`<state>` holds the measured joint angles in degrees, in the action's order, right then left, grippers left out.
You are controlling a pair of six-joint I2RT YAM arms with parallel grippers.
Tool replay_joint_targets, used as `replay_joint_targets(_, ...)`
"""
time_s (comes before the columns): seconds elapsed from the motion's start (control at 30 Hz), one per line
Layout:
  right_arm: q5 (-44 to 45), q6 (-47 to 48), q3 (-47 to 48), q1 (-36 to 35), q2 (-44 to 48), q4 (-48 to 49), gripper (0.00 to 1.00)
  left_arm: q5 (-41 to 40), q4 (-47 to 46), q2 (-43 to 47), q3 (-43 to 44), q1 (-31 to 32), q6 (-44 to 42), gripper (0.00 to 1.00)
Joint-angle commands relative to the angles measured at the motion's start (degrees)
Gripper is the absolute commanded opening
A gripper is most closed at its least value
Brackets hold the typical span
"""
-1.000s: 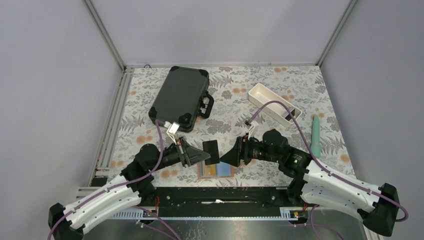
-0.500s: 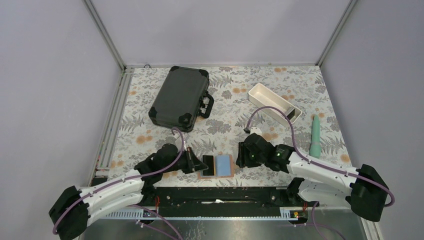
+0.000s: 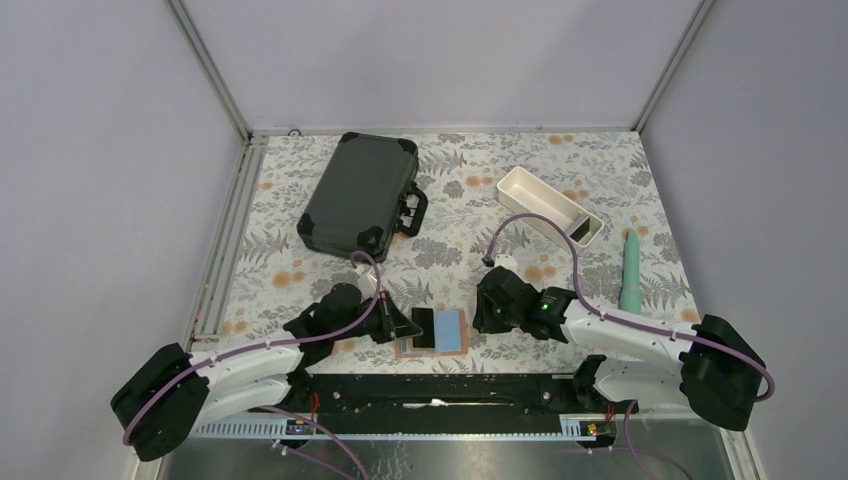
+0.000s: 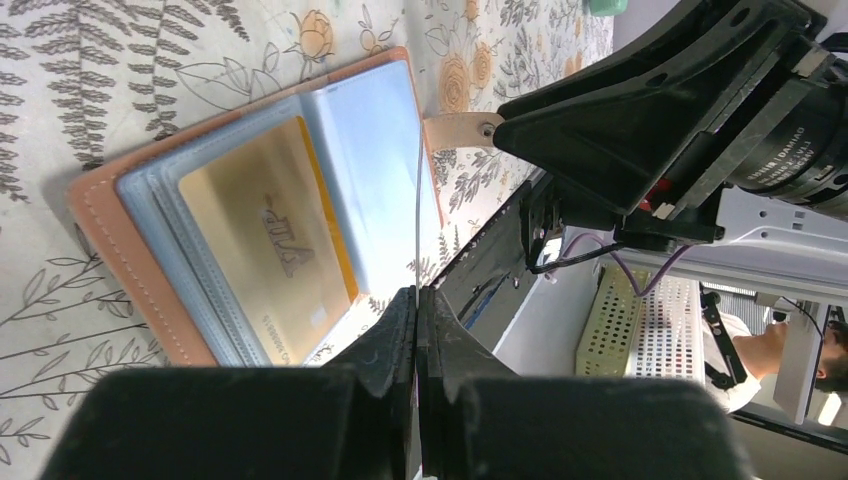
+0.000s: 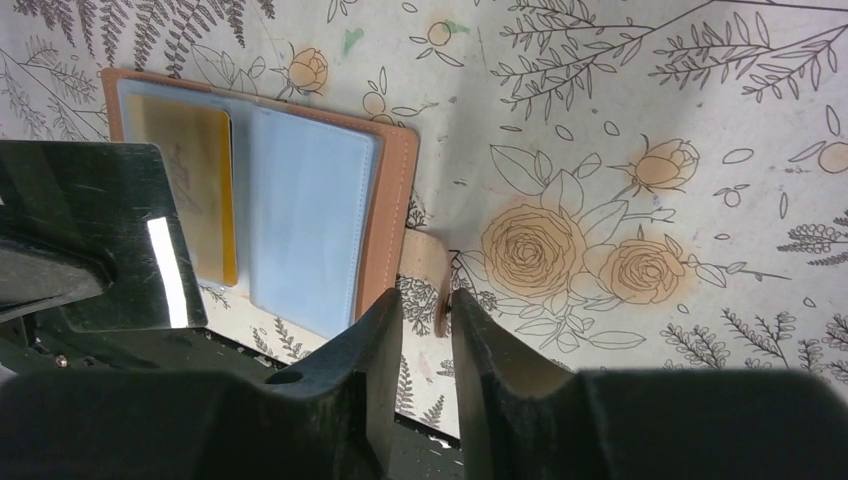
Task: Put the credit cards into the card holder
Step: Insert the credit card into the card holder.
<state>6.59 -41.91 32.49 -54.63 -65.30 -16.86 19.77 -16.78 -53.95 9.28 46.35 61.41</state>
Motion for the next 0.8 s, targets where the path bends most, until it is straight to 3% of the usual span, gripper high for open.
replay_joint_targets(0.0, 0.54, -0.43, -0.33, -0.5, -1.29, 3.1, 0.29, 2.27, -9.6, -2.19, -1.7, -1.18, 1.34, 0.0)
replay_joint_targets(0.27, 3.44, -0.78, 0.2, -0.48, -2.89, 1.08, 0.22, 4.15, -11.39, -6.94, -1.1, -1.74, 1.17, 0.0)
replay_joint_targets(0.63, 3.78, -0.86, -0.18, -0.51, -3.0, 1.22, 0.0, 4.32, -10.64, -9.54, -1.01, -2.2, 1.36, 0.0)
replay_joint_targets(0.77, 3.69, -0.86, -0.1, -0.48, -3.02, 1.22, 0.0, 4.51, -12.31, -10.7, -1.19, -2.2, 1.59, 0.0)
